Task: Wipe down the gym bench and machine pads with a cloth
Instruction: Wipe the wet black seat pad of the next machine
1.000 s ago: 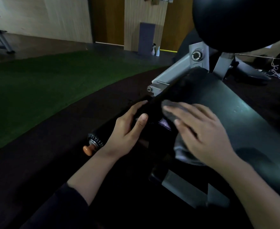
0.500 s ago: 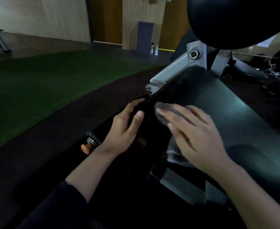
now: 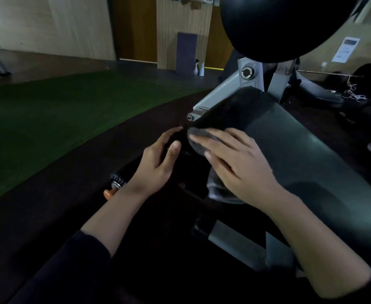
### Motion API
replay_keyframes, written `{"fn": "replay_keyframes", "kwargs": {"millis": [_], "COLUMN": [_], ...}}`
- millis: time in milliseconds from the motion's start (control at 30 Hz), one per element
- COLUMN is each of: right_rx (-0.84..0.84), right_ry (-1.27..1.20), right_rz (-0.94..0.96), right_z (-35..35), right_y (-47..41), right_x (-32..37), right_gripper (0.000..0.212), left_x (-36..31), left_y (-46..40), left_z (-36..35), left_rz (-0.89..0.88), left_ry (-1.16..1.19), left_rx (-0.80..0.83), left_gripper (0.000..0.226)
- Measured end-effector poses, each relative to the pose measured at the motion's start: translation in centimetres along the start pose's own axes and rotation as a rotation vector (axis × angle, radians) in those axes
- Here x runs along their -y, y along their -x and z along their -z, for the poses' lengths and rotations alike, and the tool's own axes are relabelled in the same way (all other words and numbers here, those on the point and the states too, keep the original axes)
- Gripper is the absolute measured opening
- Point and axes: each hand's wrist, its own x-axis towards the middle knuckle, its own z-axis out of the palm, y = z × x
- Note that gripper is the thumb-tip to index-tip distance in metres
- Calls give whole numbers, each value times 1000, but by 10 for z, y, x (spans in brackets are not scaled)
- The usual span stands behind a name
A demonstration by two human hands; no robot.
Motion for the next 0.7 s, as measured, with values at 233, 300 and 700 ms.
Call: {"fn": "replay_keyframes", "kwargs": {"millis": [233, 300, 700], "right_rx": [0, 25, -99], "right_ry": [-81, -68, -29], "right_rz": [-178, -189, -161], "right_z": [0, -7, 9], "right_y": [-12, -31, 21], "right_x": [-55, -43, -34], "right_gripper": [41, 44, 40], "left_x": [-9, -16, -50], "left_y": [0, -2, -4], "left_z": [5, 5, -20], "left_rz": [105, 125, 71], "left_ry": [-86, -143, -667], "left_rx": [25, 11, -31], "left_gripper": [62, 62, 57]}}
